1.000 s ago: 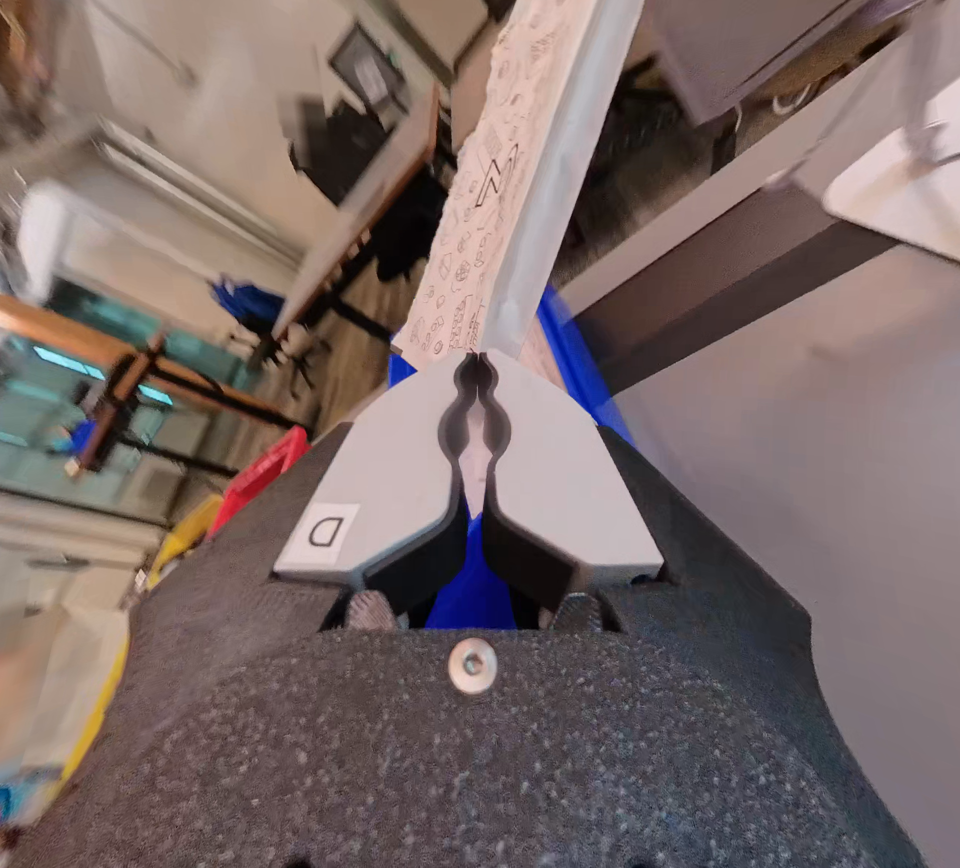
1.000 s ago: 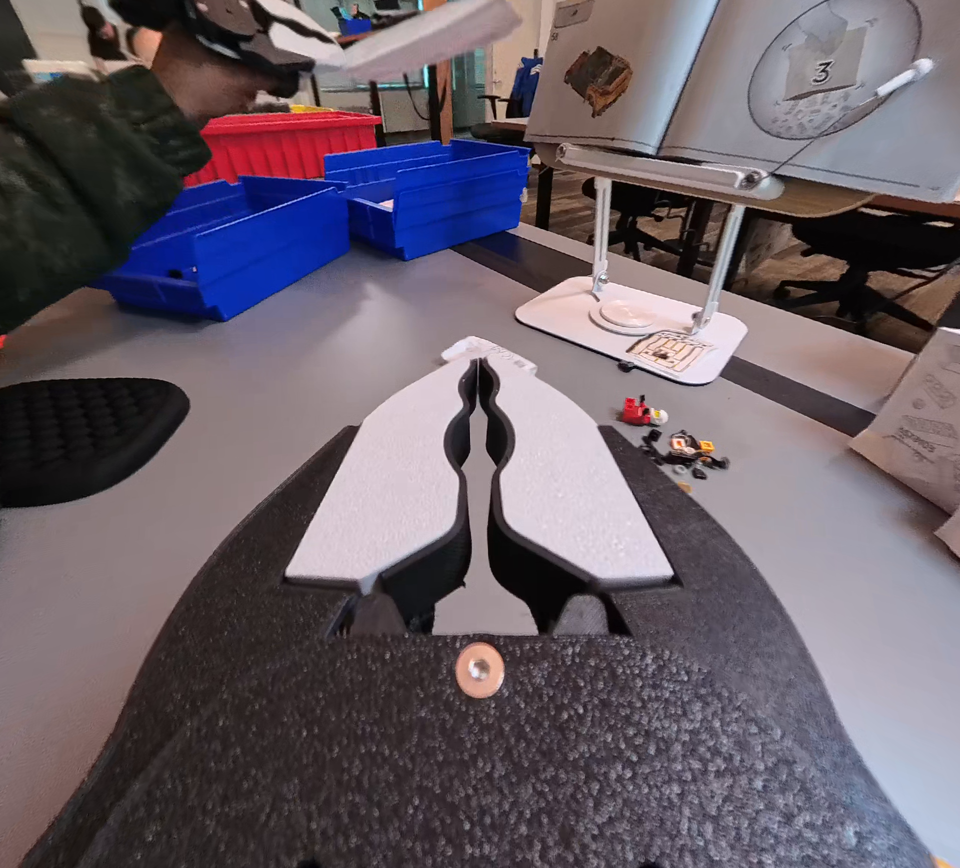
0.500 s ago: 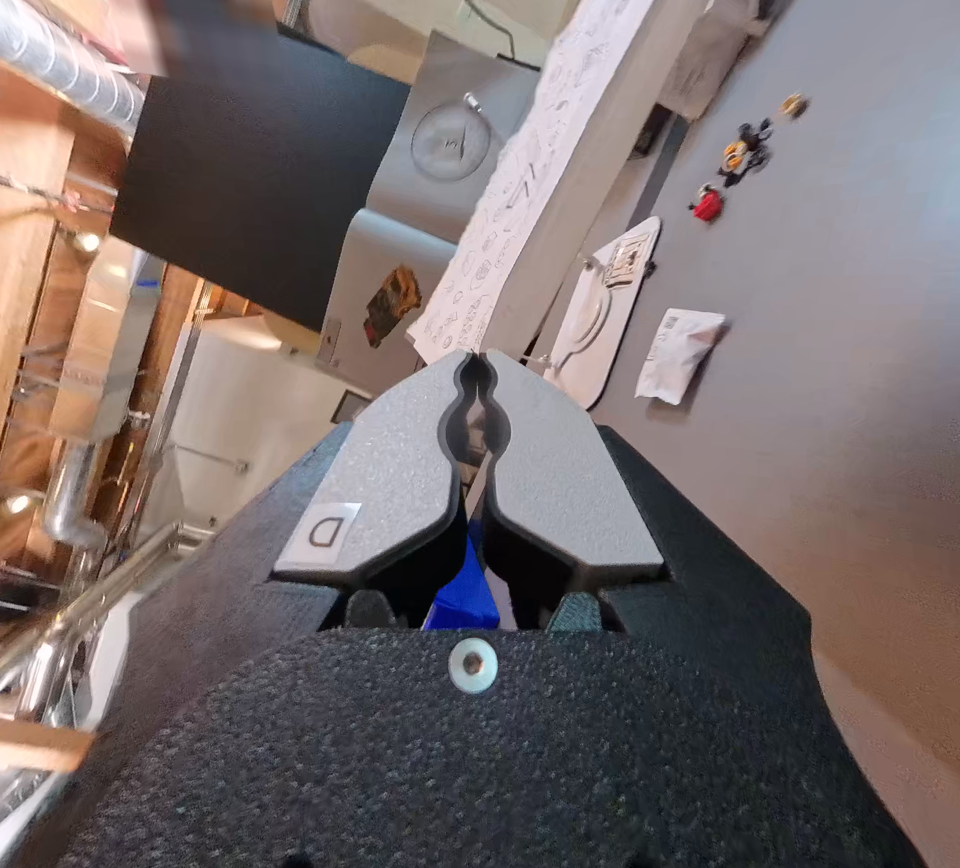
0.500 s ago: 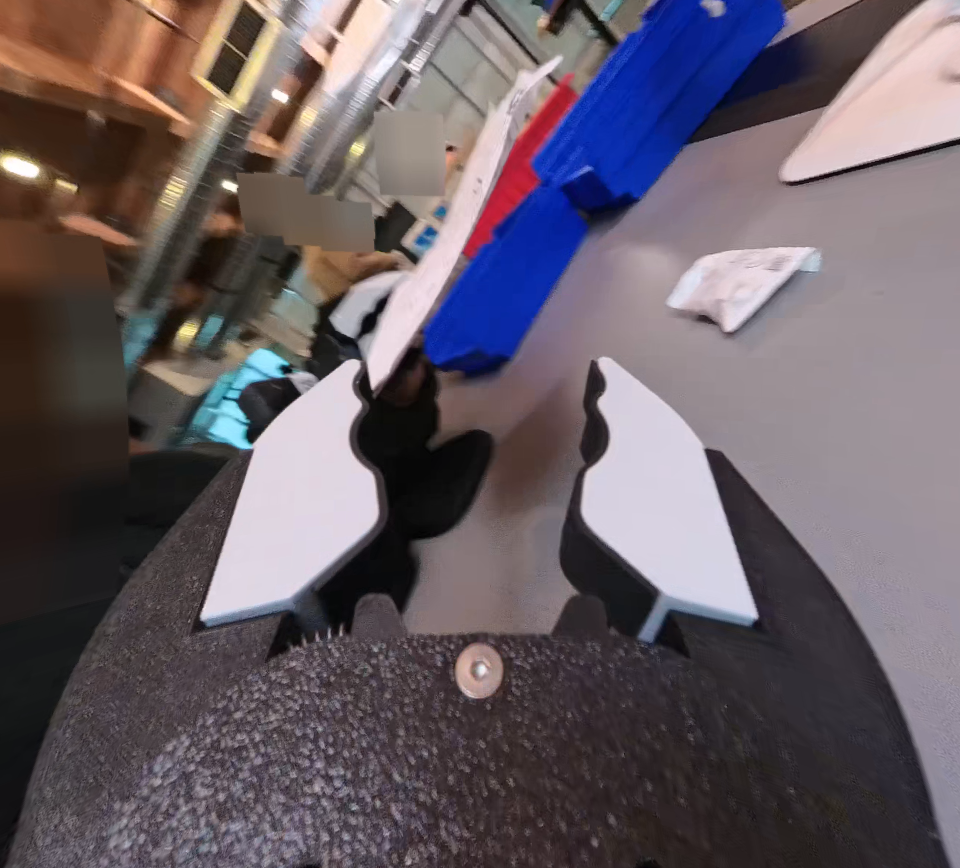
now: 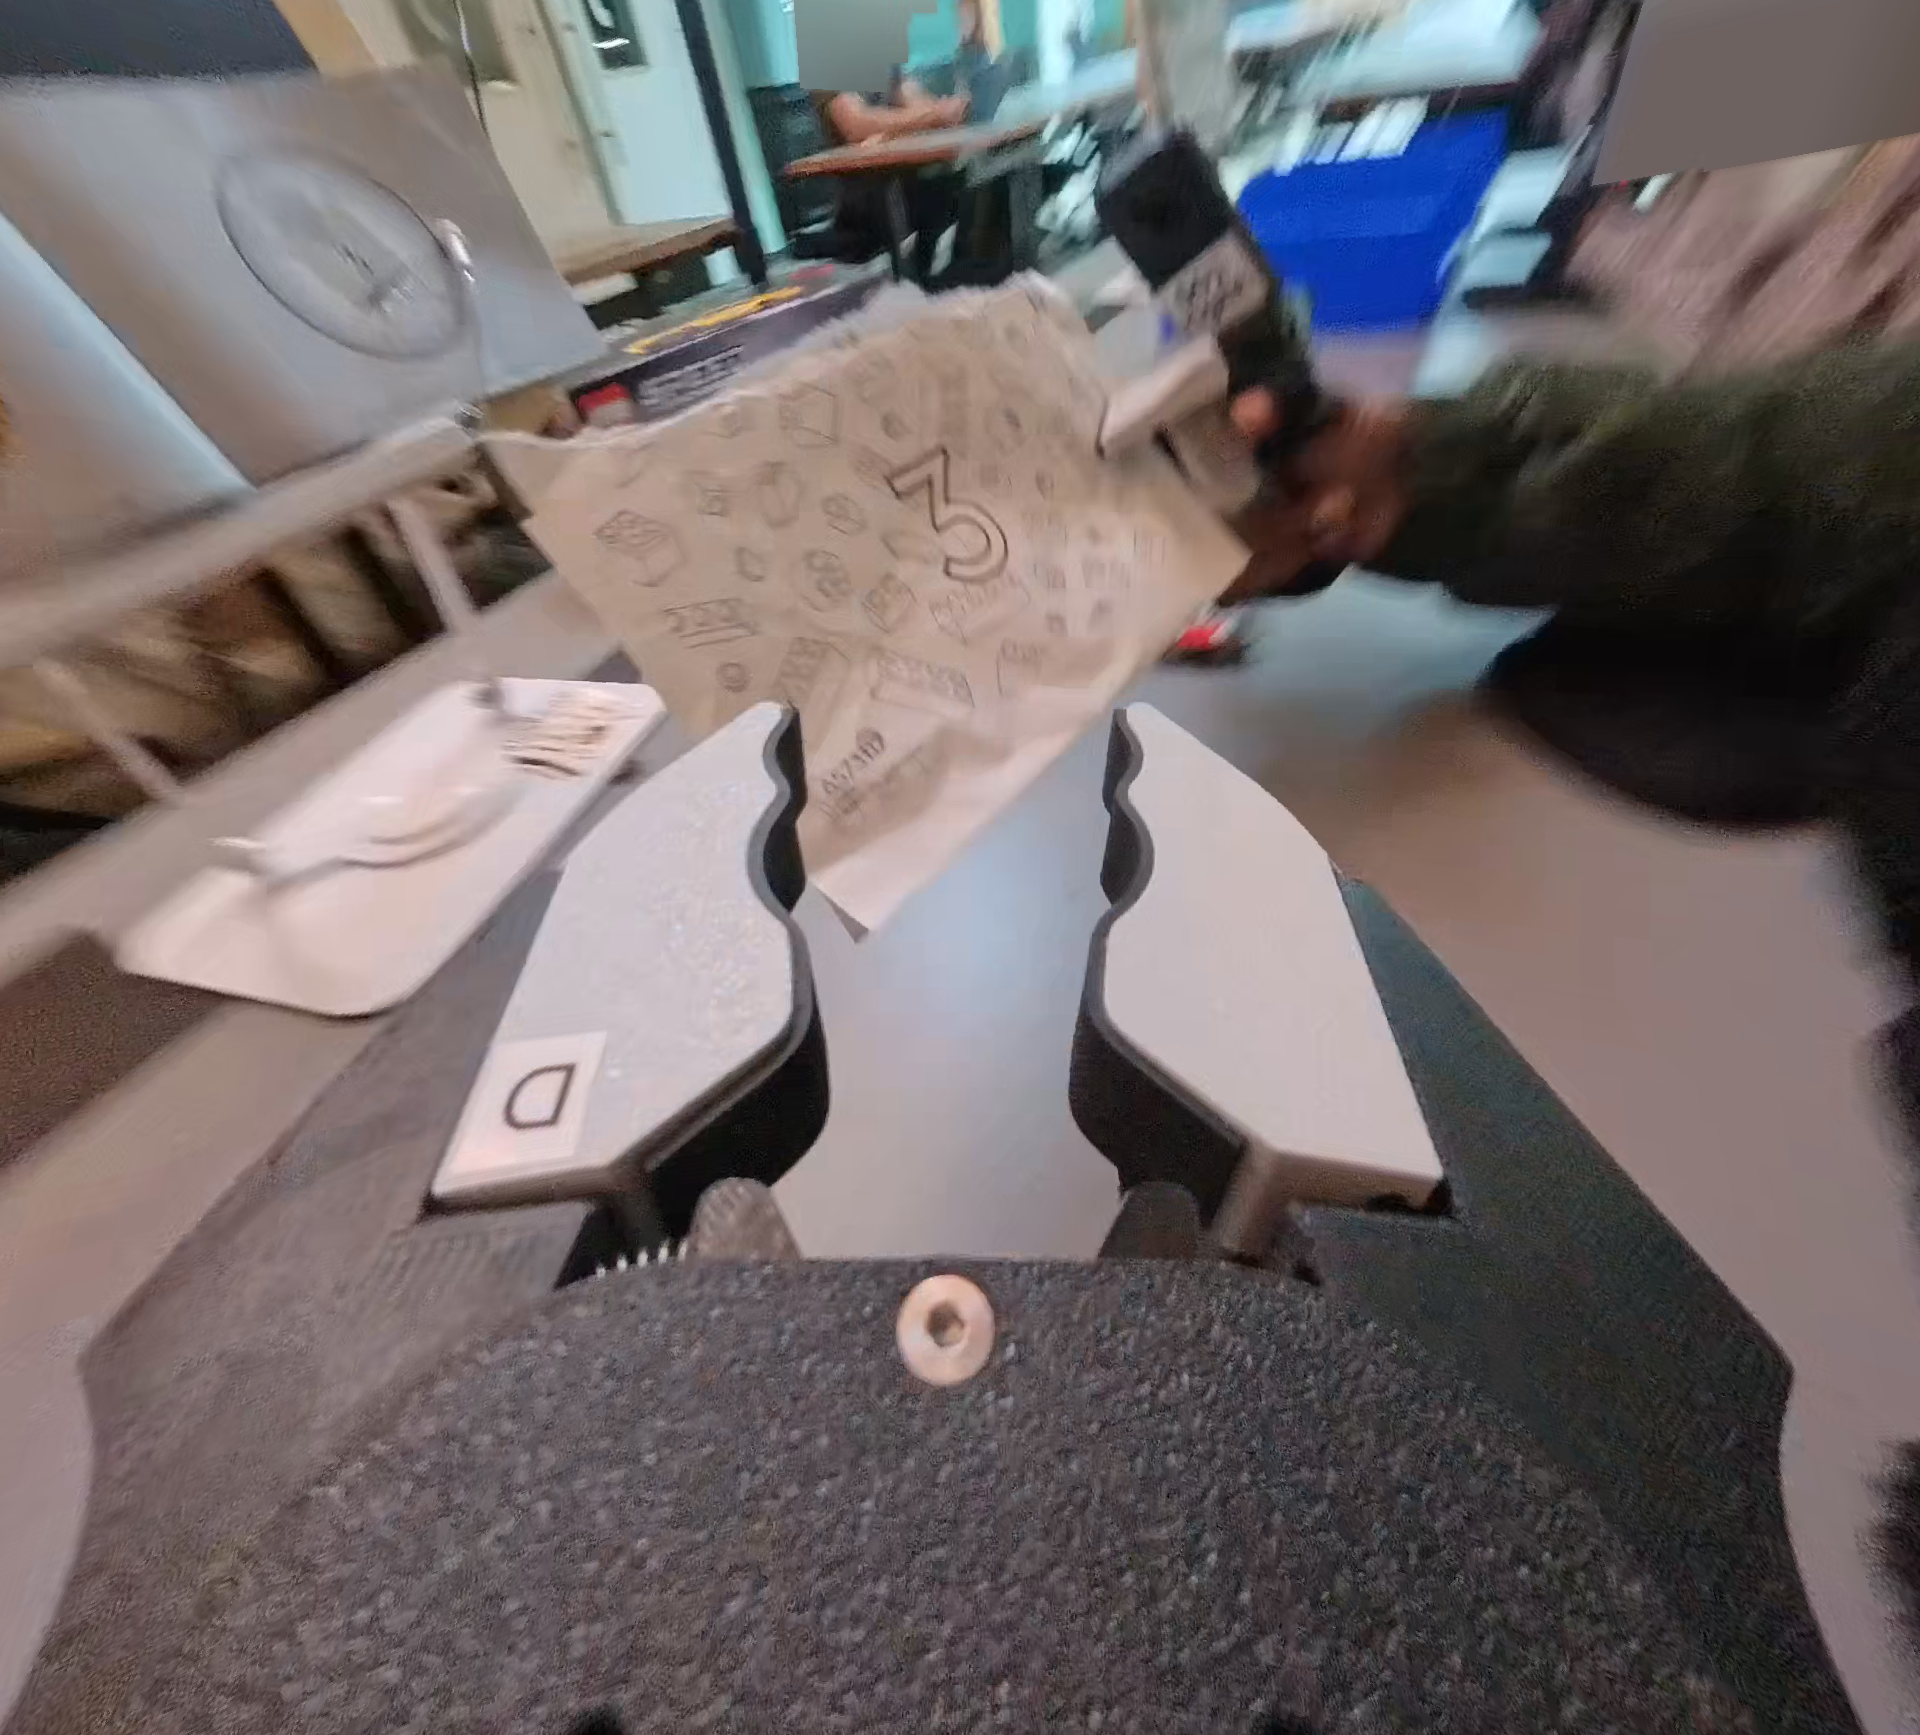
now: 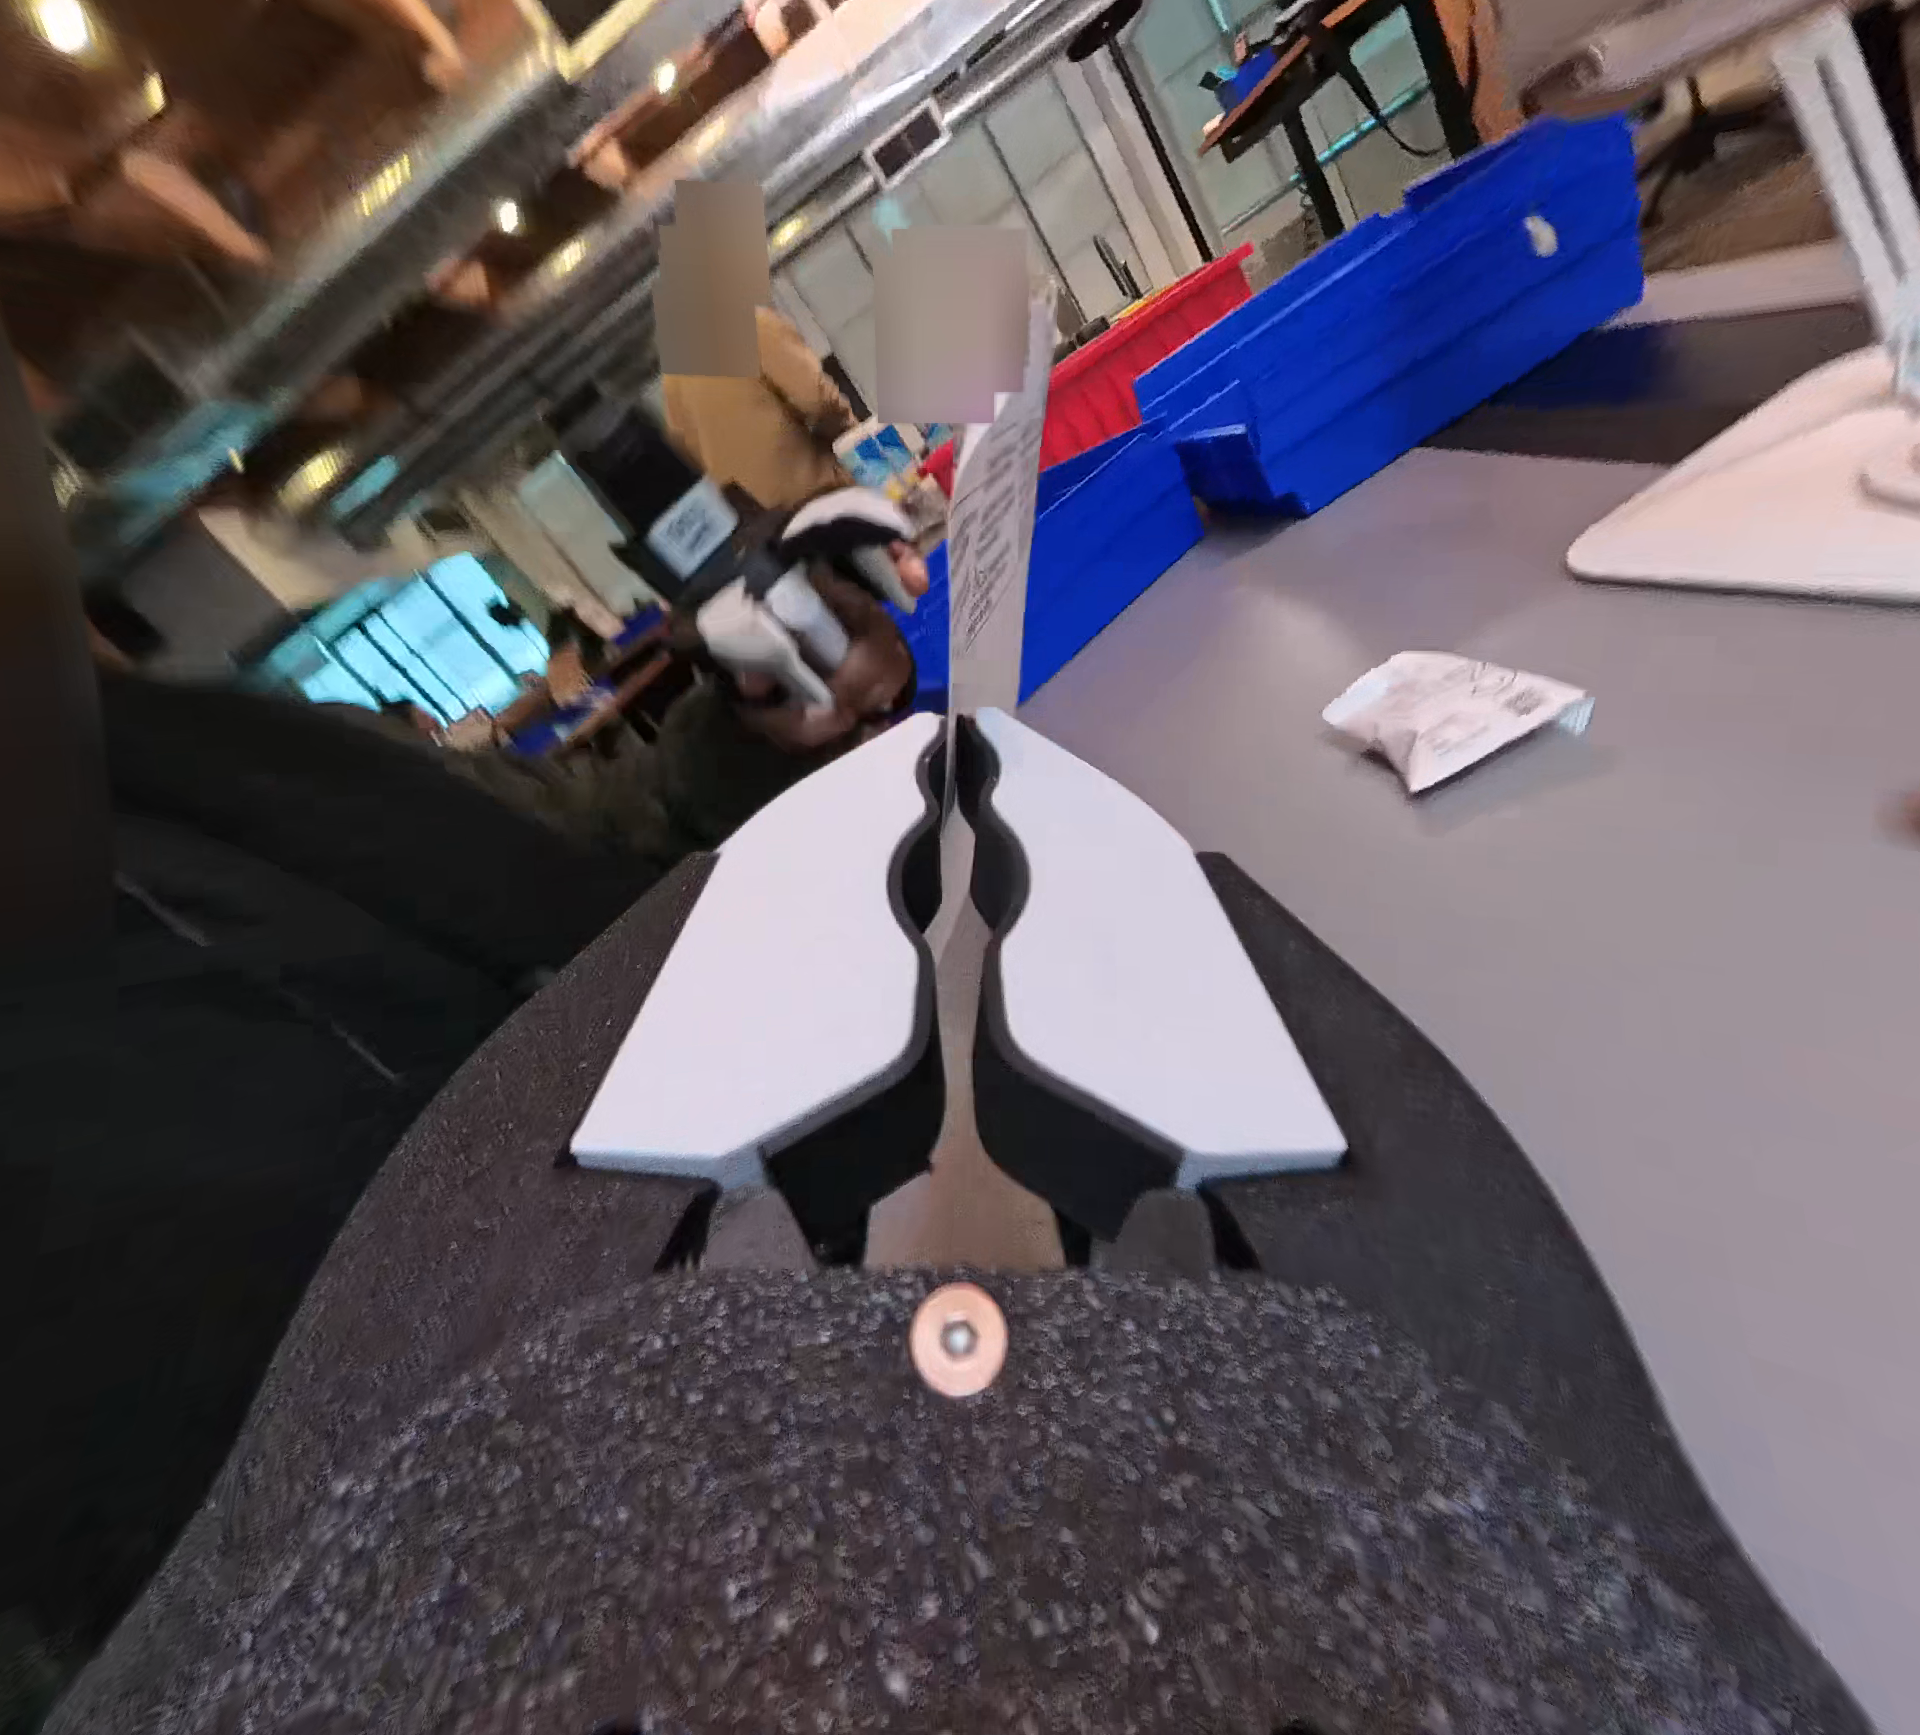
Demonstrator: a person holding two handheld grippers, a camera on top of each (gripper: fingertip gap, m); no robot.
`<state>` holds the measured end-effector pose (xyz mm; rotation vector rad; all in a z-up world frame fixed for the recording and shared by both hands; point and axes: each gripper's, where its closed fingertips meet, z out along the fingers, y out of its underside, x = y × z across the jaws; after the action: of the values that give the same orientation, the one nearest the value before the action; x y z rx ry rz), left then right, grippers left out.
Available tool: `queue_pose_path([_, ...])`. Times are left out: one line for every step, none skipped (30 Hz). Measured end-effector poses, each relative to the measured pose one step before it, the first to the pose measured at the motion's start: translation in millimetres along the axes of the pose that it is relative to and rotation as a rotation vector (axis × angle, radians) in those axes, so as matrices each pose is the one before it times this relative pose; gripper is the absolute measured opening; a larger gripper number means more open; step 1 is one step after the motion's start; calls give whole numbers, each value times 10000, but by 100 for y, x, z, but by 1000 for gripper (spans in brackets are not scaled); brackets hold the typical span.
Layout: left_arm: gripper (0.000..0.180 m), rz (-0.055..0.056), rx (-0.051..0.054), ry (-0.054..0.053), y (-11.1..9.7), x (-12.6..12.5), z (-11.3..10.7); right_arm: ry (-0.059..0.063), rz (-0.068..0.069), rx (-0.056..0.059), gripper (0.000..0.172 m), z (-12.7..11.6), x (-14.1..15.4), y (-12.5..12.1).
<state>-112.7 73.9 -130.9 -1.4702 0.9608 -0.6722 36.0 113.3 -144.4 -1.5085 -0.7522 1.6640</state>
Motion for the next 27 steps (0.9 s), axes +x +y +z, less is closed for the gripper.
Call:
queue_pose_path([54, -1175, 309, 444, -505, -601, 51, -72, -667, -184, 0, -179, -485, -27])
queue_pose_path([55, -897, 207, 444, -315, -523, 214, -172, -548, -107, 0, -117, -560, -72])
queue_pose_path([59, -701, 123, 234, -64, -822, 370, -279, -345, 56, 0, -89, -649, -231])
queue_pose_path([64, -552, 60, 357, 115, -631, 467, -258, -118, 178, 0, -100, -521, -366])
queue_pose_path([69, -705, 125, 704, 55, -38, 513, -101, -38, 103, 0, -108, -223, -225])
queue_pose_path([73, -703, 131, 609, 62, -49, 529, 39, -27, -26, 0, -133, 24, 9])
queue_pose_path([75, -396, 5, 450, 243, -89, 516, -29, 75, -94, 0, -130, -4, 151])
queue_pose_path([65, -253, -150, 609, 463, 306, 442, 19, 156, -115, 0, -112, 103, 237])
queue_pose_path([51, -386, -158, 782, 453, 740, 414, 156, 129, -105, 0, -102, 322, 270])
queue_pose_path([34, -267, -172, 472, 441, 447, 330, 99, 144, -134, 0, -51, 263, 326])
queue_pose_path([17, 30, -112, 329, 407, 414, 185, 183, 176, -152, 0, -23, 401, 337])
queue_pose_path([0, 138, -77, -185, 333, -225, 20, 218, 100, -169, 0, -15, 448, 337])
queue_pose_path([0, -136, -71, -626, 297, -894, -64, 270, 26, -67, 0, -41, 472, 162])
queue_pose_path([0, -368, -119, -317, 346, -581, -41, 347, 26, -69, 0, 21, 557, 120])
queue_pose_path([0, -500, 143, -307, 89, -596, -52, 421, -61, -36, 0, 112, 594, 49])
queue_pose_path([0, -564, 123, -294, 134, -679, -50, 673, -221, 63, 0, 114, 790, -146])
queue_pose_path([1, -550, 226, -175, -25, -635, -143, 934, -424, 225, 3, -12, 942, -442])
queue_pose_path([0, -454, 338, -193, -236, -725, -285, 1073, -501, 303, 10, -151, 978, -681])
queue_pose_path([1, -334, 280, -232, -271, -796, -373, 1161, -512, 259, 11, -267, 920, -782])
queue_pose_path([1, -162, 248, -121, -328, -599, -373, 983, -656, 240, 10, -343, 407, -862])
queue_pose_path([1, -44, 225, -97, -375, -484, -342, 847, -769, 247, 6, -345, -34, -942])
queue_pose_path([0, 40, 197, -214, -392, -599, -317, 844, -785, 117, 1, -248, -164, -823])
queue_pose_path([0, 113, 217, -185, -441, -524, -272, 632, -687, -23, 0, -127, -475, -637])
queue_pose_path([0, 100, 190, -134, -411, -489, -199, 476, -370, -96, 0, 0, -632, -468])
queue_pose_path([0, 49, 85, -180, -253, -585, -135, 257, -116, -151, 0, 91, -882, -222])
queue_pose_path([1, 42, 110, -176, -226, -575, -87, 217, -31, -248, 0, 193, -929, 105])
queue_pose_path([1, 21, 172, -62, -238, -400, -52, 163, -143, -310, 0, 294, -1010, 398])
